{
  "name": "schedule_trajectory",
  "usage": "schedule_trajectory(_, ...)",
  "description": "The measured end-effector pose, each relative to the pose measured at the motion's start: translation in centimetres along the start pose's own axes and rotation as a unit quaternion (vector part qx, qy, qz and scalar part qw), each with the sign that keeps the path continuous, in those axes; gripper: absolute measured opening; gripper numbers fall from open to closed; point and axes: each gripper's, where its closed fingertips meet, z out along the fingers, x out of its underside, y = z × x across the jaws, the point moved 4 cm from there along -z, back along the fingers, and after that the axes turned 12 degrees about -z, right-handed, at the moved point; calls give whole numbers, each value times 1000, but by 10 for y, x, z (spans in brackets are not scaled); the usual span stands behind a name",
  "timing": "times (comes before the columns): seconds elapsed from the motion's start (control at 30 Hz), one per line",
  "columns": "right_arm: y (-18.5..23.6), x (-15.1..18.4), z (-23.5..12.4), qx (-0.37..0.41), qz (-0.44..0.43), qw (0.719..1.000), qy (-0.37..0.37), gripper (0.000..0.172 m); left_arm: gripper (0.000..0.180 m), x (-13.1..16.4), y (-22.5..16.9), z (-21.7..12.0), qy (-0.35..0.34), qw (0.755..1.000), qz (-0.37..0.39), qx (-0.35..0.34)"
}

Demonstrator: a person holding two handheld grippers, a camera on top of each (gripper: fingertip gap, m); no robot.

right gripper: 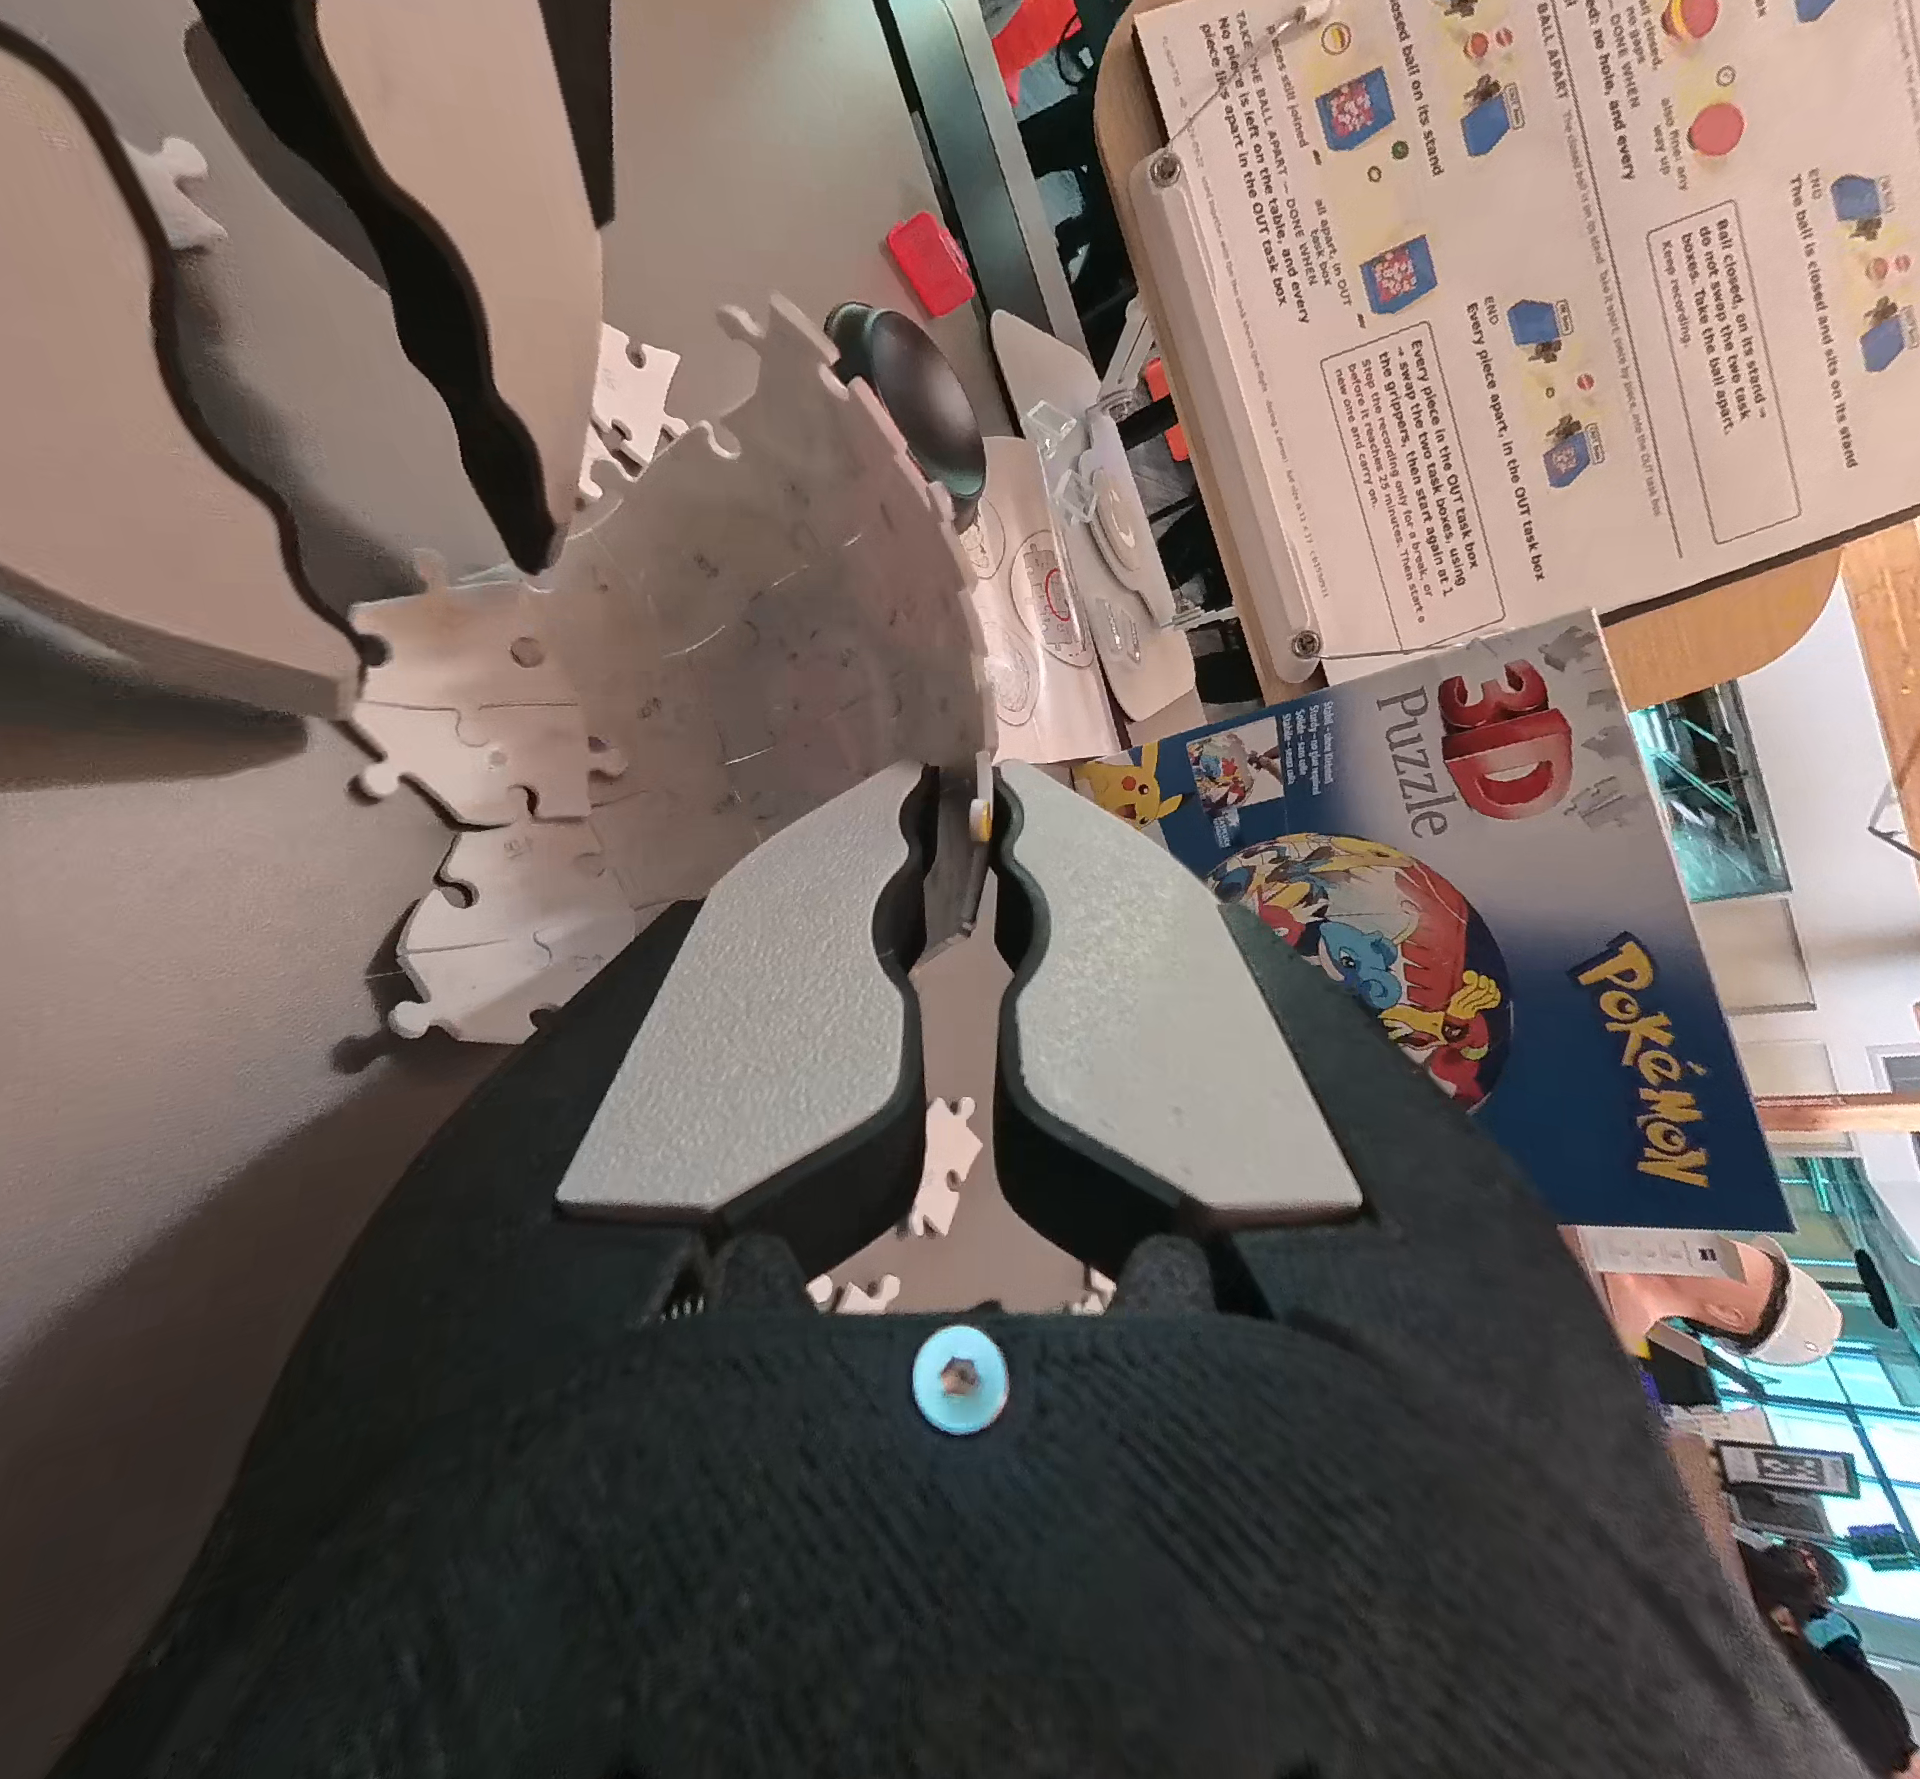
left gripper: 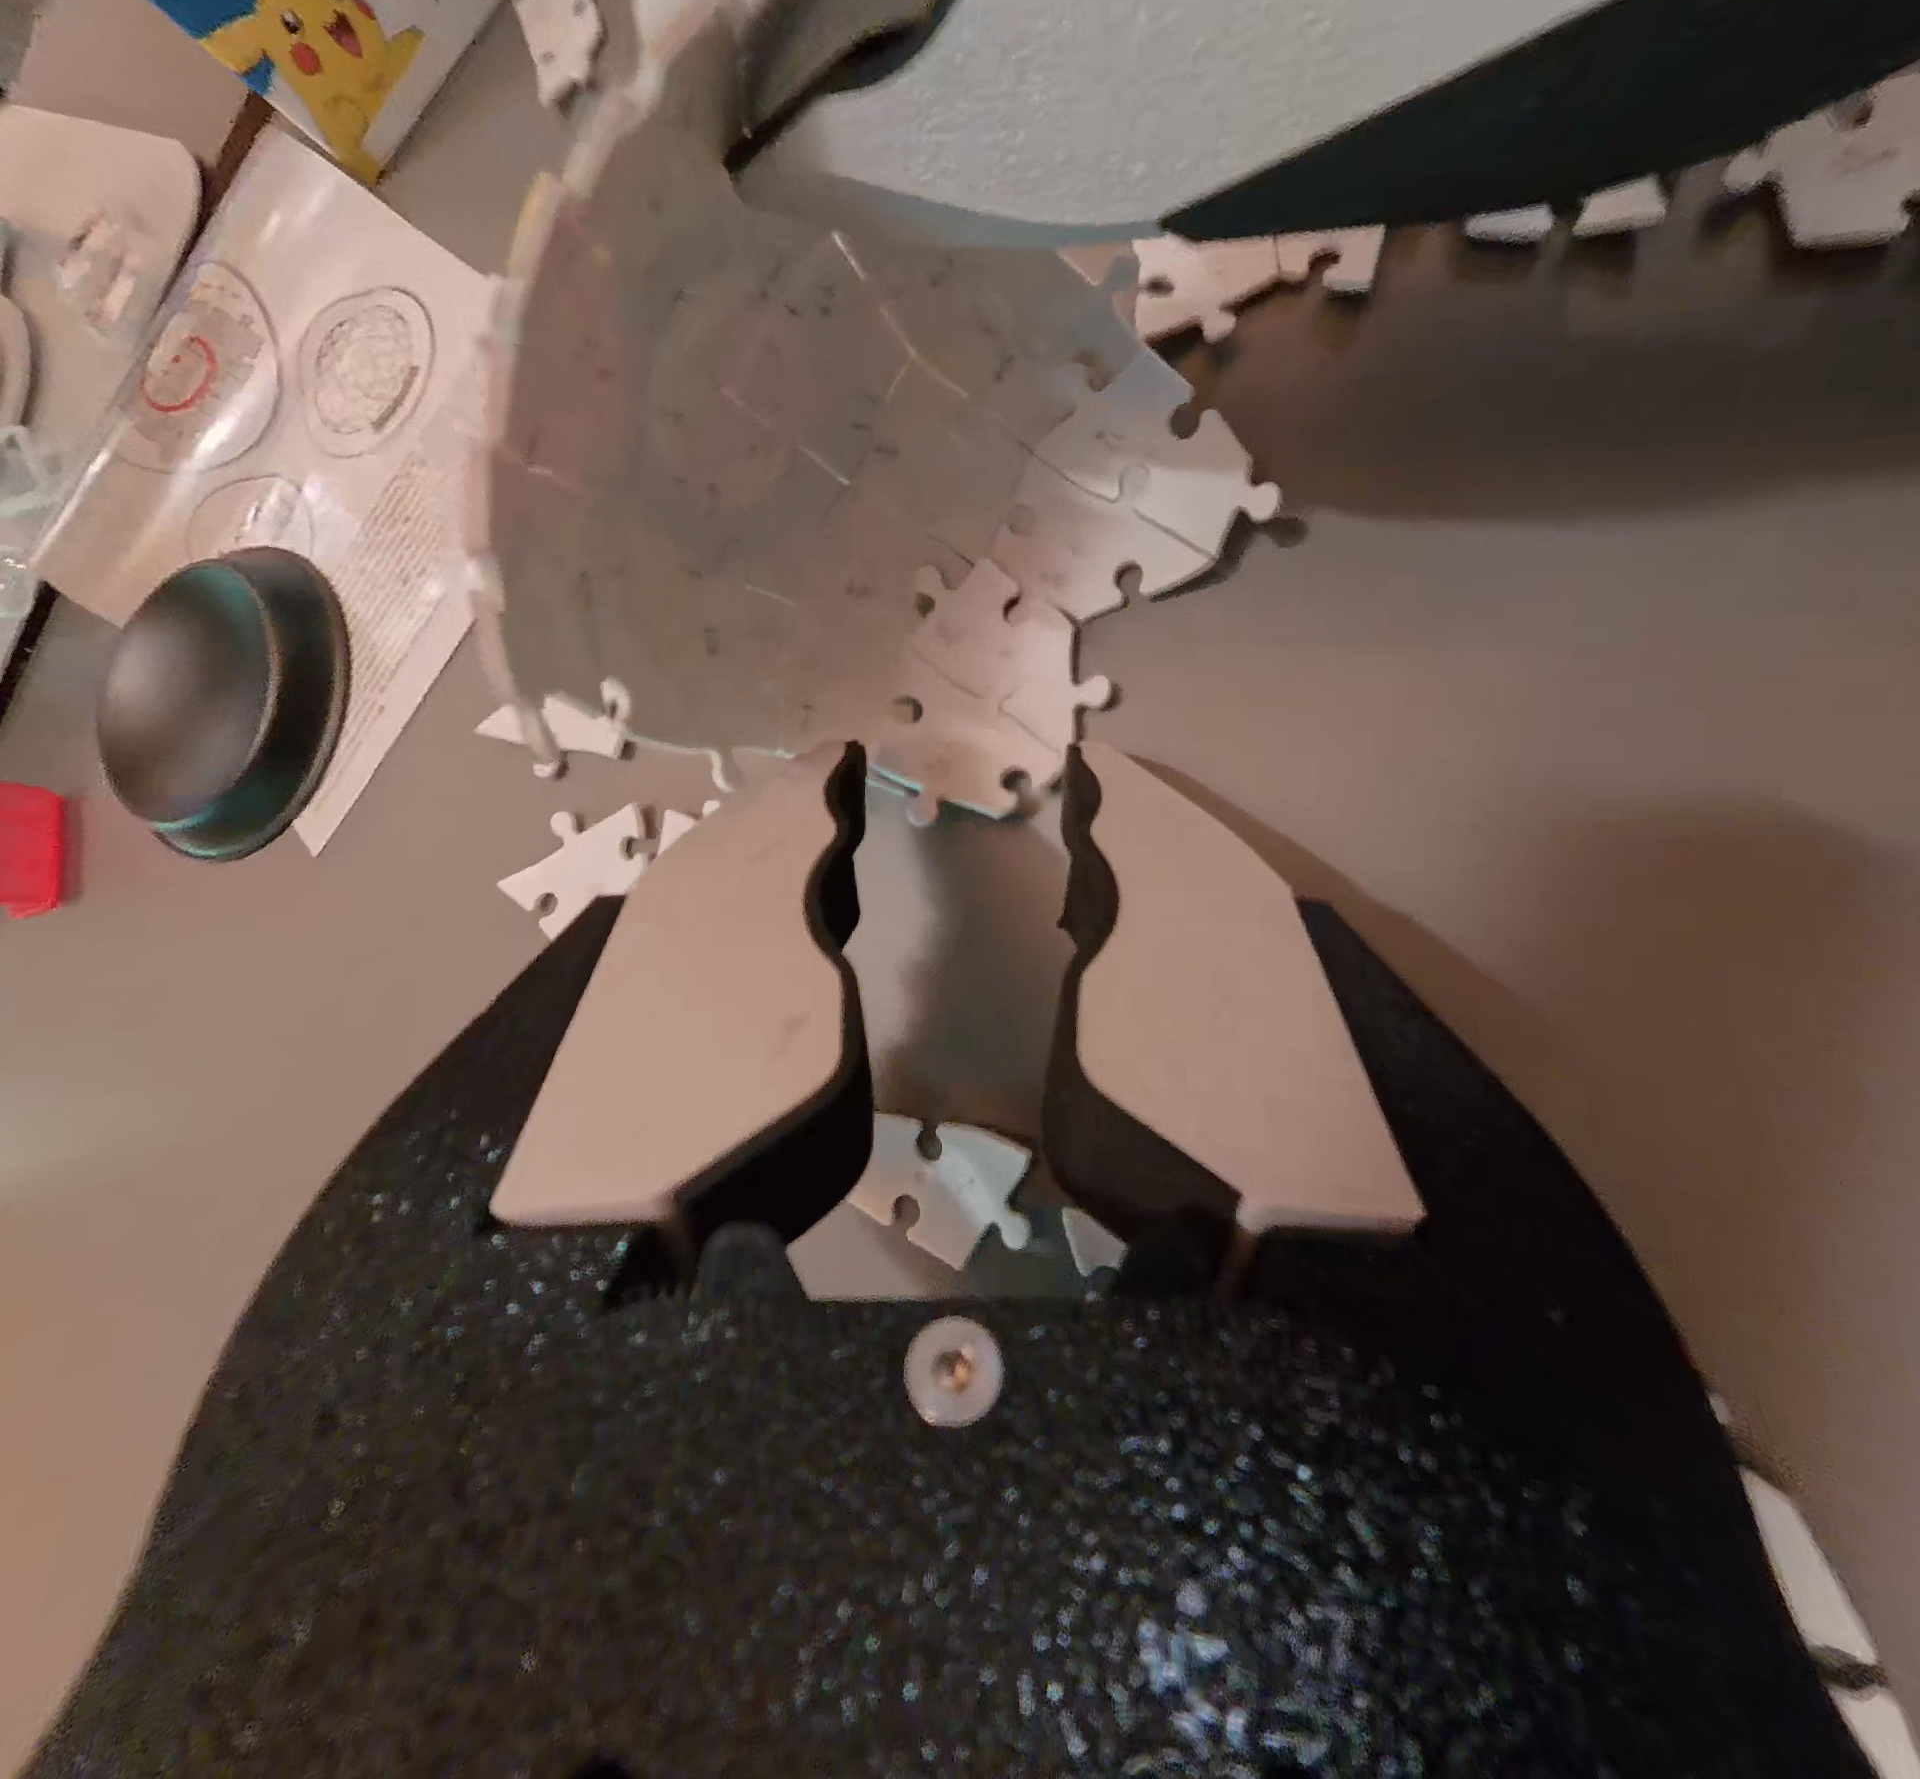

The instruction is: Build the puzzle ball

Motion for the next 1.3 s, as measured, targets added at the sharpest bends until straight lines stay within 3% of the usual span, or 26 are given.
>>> schedule_trajectory(0.13,0,1,0,-2,6,1000,-4,8,23,-15,-10,-10,-48,998,-17,24)
schedule_trajectory(0.4,0,1,-1,5,12,1000,-3,8,0,-21,-9,10,-43,998,-43,33)
schedule_trajectory(0.67,2,3,-3,19,28,999,1,8,0,-13,-11,21,-4,997,-72,18)
schedule_trajectory(0.9,3,4,-3,19,33,999,3,7,0,-11,-10,21,7,990,-134,-42)
schedule_trajectory(1.3,1,7,3,3,34,999,-11,9,0,-13,-8,22,23,996,-81,21)
